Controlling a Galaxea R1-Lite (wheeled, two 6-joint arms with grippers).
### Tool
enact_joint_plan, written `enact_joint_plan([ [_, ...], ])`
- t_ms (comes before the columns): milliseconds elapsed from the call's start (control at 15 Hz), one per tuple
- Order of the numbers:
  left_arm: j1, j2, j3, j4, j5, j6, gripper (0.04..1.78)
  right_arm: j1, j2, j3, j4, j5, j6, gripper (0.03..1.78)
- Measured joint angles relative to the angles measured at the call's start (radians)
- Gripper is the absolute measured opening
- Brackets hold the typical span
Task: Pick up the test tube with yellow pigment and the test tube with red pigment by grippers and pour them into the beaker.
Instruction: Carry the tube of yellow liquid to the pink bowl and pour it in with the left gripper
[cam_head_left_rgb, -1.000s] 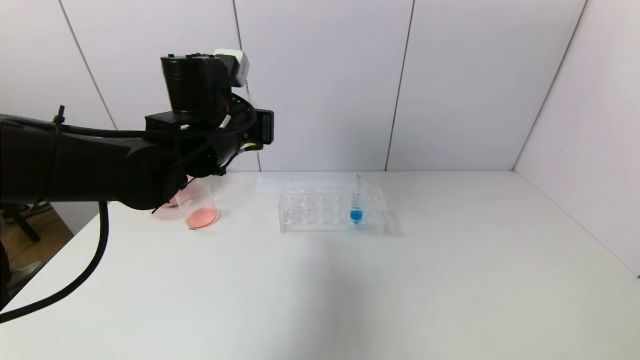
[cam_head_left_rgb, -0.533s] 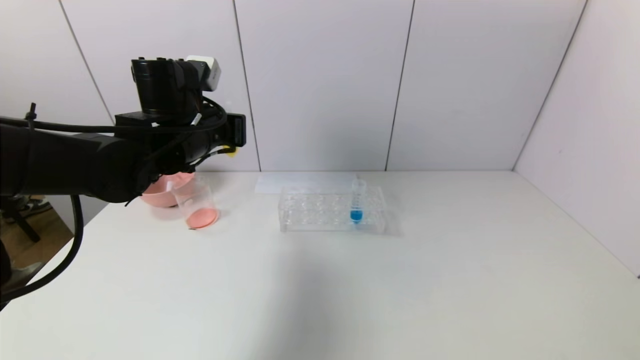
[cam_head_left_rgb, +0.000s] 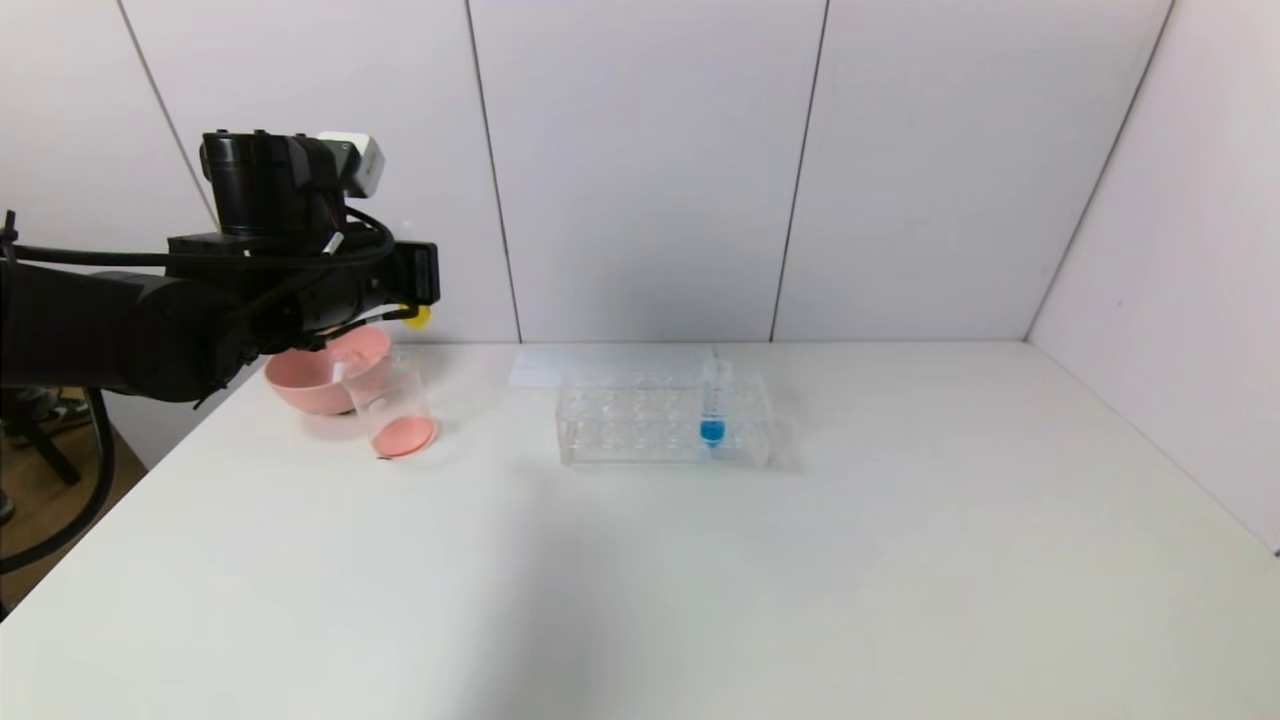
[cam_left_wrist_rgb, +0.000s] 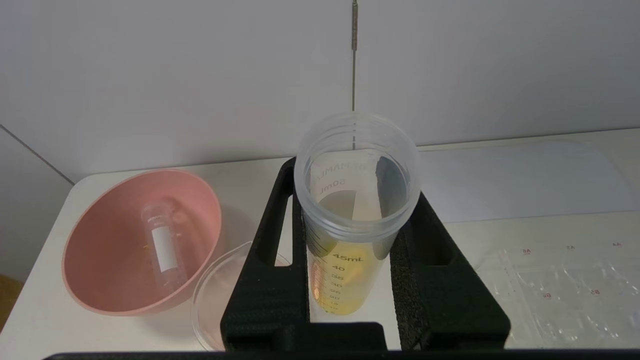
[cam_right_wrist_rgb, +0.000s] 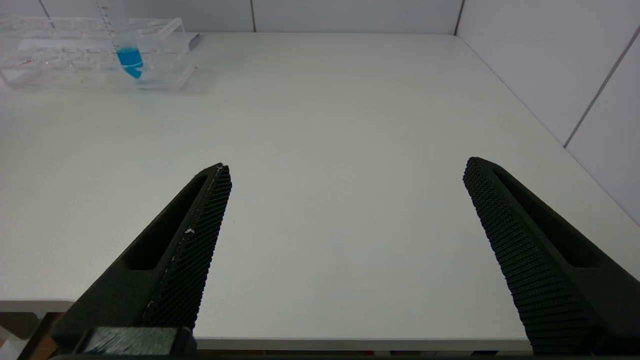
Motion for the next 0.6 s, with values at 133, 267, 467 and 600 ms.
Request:
enact_joint_plan([
  [133, 0.035, -0.003, 0.012, 0.0, -0.002, -0.006, 0.47, 0.0, 0.0, 0.0, 0.0, 0.0, 0.0, 1.7],
  [267, 0.064, -0.006, 0.023, 0.001, -0.005, -0.014, 0.47, 0.0, 0.0, 0.0, 0.0, 0.0, 0.0, 1.7],
  [467, 0.126, -0.011, 0.037, 0.0, -0.071, -0.016, 0.47, 0.0, 0.0, 0.0, 0.0, 0.0, 0.0, 1.7],
  [600, 0.165, -0.017, 0.05, 0.0, -0.101, -0.019, 0.47, 0.0, 0.0, 0.0, 0.0, 0.0, 0.0, 1.7],
])
